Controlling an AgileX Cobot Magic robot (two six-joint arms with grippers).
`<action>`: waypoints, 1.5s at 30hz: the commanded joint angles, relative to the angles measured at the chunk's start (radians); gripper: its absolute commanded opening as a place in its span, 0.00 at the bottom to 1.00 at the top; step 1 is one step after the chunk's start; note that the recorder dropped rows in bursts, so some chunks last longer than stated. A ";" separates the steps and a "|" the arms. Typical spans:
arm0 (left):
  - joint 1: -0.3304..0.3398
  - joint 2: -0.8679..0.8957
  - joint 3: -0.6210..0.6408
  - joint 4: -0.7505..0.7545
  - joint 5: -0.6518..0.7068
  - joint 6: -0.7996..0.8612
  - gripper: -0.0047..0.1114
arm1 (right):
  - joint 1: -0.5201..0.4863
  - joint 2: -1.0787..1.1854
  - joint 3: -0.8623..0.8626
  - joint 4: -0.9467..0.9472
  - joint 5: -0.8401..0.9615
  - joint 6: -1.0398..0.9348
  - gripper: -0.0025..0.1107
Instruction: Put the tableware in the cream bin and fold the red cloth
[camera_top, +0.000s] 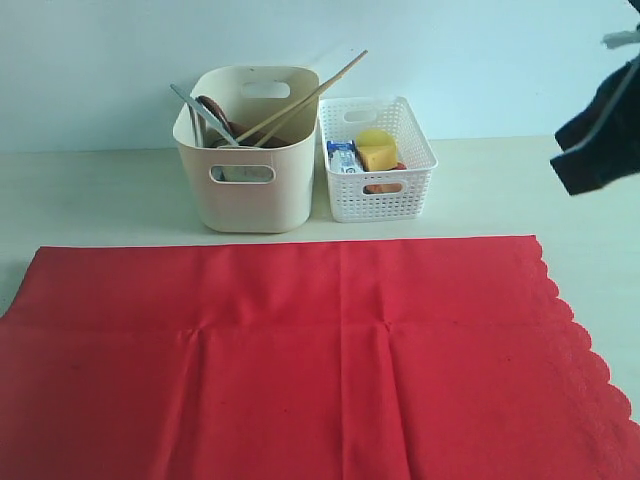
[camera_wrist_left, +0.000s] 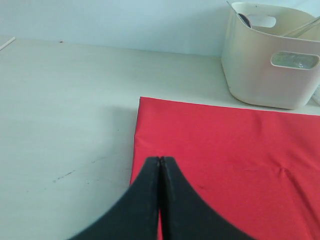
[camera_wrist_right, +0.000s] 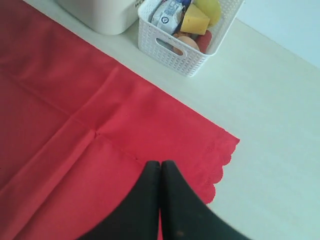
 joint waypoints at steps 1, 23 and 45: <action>0.002 -0.005 0.003 0.001 -0.011 0.000 0.04 | 0.000 -0.088 0.128 0.003 -0.074 0.027 0.02; -0.029 -0.005 -0.012 0.008 0.004 0.000 0.04 | 0.000 -0.332 0.384 -0.238 -0.235 0.393 0.02; -0.029 0.451 -0.542 0.053 0.004 0.000 0.04 | 0.000 -0.332 0.384 -0.195 -0.259 0.390 0.02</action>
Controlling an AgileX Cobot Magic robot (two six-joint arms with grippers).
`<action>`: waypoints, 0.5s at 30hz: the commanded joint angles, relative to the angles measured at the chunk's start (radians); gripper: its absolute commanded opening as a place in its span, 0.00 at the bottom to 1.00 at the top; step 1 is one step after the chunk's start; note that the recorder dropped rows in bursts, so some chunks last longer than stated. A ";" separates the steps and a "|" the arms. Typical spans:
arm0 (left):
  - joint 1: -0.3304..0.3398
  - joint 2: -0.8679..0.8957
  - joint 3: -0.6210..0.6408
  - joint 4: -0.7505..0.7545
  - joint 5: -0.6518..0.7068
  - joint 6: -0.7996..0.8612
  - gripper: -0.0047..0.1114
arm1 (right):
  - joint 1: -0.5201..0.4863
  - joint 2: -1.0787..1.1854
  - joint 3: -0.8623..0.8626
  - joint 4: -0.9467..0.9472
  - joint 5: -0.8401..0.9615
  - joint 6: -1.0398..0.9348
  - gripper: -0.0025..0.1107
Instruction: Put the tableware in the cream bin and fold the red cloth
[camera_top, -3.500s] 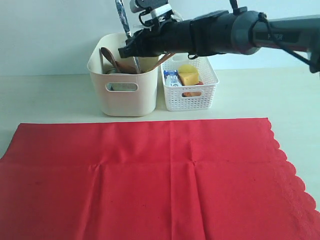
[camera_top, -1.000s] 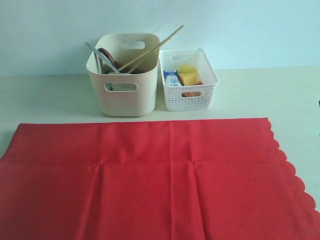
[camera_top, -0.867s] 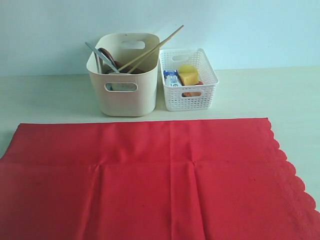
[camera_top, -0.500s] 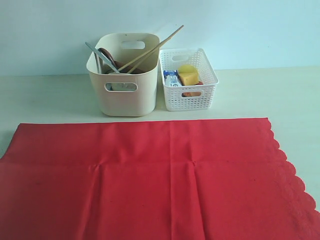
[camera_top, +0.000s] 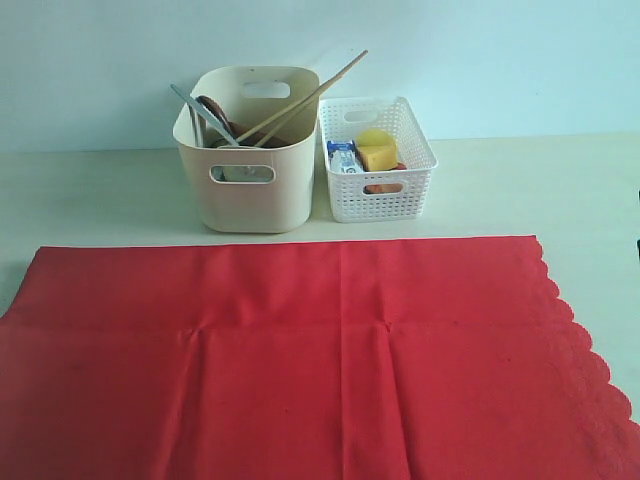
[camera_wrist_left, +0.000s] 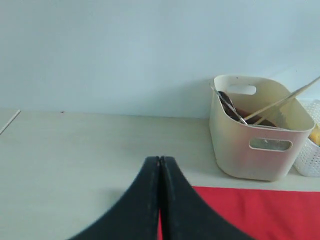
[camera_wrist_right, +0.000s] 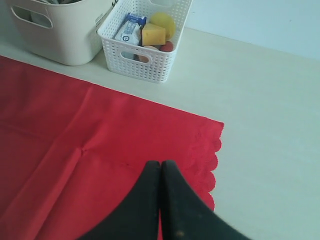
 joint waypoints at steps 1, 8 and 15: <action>-0.007 0.103 -0.109 0.022 -0.005 0.000 0.04 | 0.000 -0.003 0.002 0.004 -0.019 0.000 0.02; -0.007 0.238 -0.226 0.022 -0.011 0.000 0.04 | 0.000 -0.003 0.002 0.015 -0.019 0.000 0.02; -0.007 0.262 -0.226 0.022 -0.010 0.000 0.04 | 0.000 -0.003 0.002 0.022 -0.038 0.000 0.02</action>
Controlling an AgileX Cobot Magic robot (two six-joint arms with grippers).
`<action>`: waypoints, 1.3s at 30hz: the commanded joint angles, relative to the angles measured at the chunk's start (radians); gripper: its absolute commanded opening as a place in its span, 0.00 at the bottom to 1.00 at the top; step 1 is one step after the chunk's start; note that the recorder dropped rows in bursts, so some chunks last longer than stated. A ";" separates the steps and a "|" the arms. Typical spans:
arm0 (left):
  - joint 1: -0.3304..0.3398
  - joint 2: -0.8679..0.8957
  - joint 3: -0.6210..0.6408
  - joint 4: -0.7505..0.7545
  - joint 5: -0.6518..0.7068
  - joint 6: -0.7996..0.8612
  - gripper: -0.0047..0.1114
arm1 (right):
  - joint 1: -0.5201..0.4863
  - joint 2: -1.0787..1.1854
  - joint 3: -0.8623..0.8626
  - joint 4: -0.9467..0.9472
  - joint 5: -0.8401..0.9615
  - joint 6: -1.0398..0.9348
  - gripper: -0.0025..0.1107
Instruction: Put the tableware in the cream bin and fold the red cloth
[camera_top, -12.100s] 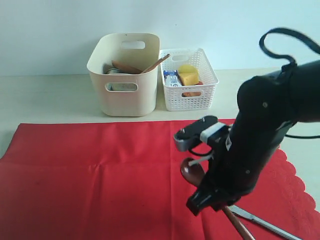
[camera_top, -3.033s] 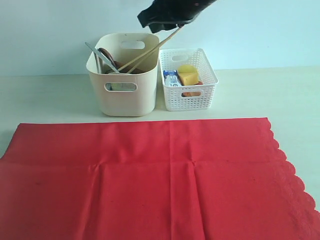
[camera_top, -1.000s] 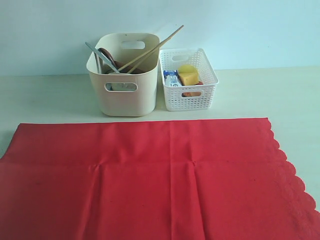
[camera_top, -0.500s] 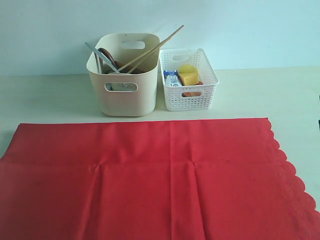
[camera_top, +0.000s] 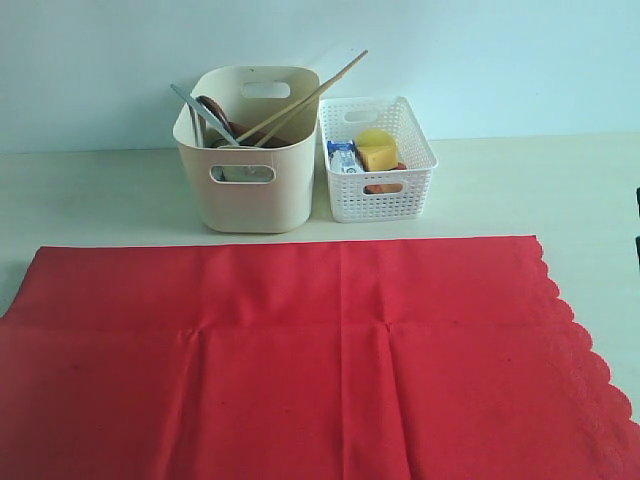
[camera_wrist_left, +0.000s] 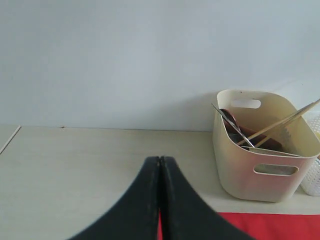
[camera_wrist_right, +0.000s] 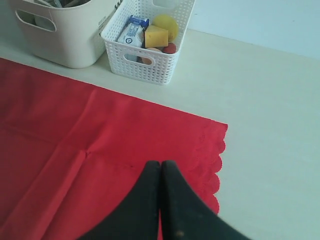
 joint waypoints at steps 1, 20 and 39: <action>-0.007 0.006 -0.007 0.005 -0.005 0.000 0.04 | 0.000 -0.003 0.002 0.006 -0.034 0.000 0.02; -0.007 0.011 -0.007 0.005 -0.022 0.000 0.04 | 0.000 0.001 0.002 0.012 -0.049 0.002 0.02; -0.007 0.336 0.020 0.005 0.036 0.007 0.04 | 0.000 0.161 0.002 0.032 -0.053 0.007 0.02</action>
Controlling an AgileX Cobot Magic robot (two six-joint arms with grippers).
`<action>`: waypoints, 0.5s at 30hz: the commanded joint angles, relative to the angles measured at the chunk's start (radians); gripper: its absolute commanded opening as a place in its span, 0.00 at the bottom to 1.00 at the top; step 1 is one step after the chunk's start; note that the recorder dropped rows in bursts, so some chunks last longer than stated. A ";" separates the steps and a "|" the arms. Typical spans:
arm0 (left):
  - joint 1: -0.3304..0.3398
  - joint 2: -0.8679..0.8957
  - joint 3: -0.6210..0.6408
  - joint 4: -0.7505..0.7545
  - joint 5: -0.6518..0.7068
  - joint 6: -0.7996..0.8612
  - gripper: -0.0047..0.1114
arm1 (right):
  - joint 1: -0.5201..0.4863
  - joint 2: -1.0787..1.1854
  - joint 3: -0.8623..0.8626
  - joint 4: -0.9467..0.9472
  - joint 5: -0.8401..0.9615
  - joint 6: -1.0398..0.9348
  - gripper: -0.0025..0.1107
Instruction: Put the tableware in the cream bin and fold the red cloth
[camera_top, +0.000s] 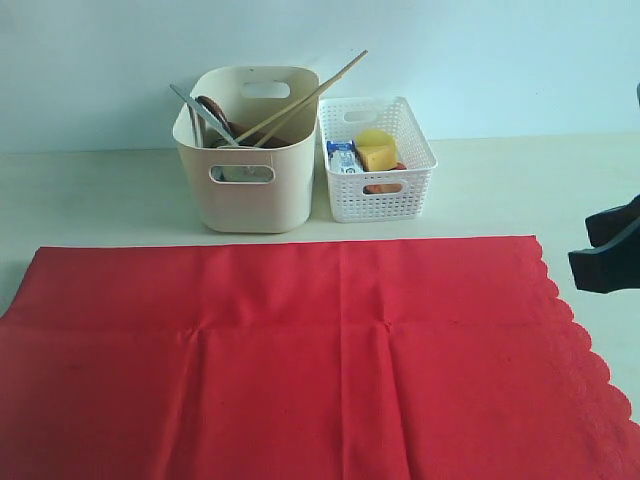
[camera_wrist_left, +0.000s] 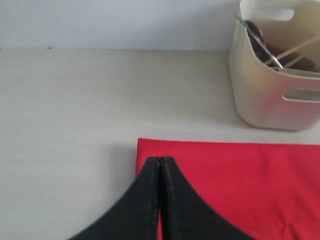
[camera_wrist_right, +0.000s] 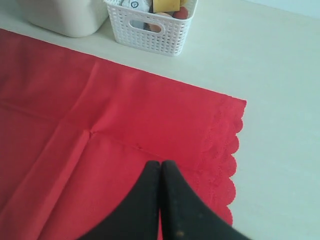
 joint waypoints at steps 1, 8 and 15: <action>-0.007 0.075 0.004 0.002 0.035 0.016 0.04 | 0.000 0.014 0.002 0.002 -0.020 0.006 0.02; -0.007 0.167 0.004 0.002 0.064 0.040 0.09 | 0.000 0.014 0.002 0.018 -0.033 0.006 0.02; -0.007 0.312 -0.054 -0.016 0.269 0.036 0.38 | 0.000 0.014 0.002 0.058 -0.006 0.006 0.02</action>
